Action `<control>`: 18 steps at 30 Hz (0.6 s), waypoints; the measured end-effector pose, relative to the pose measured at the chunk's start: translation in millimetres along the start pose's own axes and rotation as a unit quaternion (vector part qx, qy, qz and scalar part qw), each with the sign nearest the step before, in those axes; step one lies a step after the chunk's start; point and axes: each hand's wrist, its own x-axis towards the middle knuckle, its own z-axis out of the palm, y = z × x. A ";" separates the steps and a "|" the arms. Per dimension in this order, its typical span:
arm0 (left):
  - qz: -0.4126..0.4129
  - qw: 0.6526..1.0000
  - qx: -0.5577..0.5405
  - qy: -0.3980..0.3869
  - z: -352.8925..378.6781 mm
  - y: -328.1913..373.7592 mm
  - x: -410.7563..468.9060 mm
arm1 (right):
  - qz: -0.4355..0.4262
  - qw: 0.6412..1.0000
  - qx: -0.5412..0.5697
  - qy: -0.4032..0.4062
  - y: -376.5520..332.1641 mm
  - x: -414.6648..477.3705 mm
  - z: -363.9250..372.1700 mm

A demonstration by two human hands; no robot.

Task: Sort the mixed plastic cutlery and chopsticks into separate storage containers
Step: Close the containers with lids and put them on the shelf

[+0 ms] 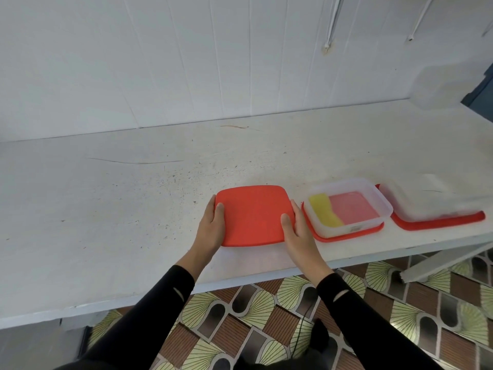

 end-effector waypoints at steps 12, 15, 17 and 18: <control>0.038 0.996 -0.054 -0.052 -11.0 -17.9 -3.1 | -0.052 0.998 -0.013 -0.022 7.0 2.7 -2.1; 0.079 0.988 -0.121 -0.056 -13.0 -21.3 -4.6 | -0.057 0.998 -0.029 -0.025 7.9 5.6 -3.1; 0.097 0.991 -0.071 -0.055 -13.4 -27.3 -3.3 | -0.071 0.995 -0.061 -0.022 10.9 9.8 -4.9; 0.109 0.992 -0.020 -0.063 -14.4 -30.4 -3.3 | -0.085 0.992 -0.088 -0.019 12.3 13.3 -6.0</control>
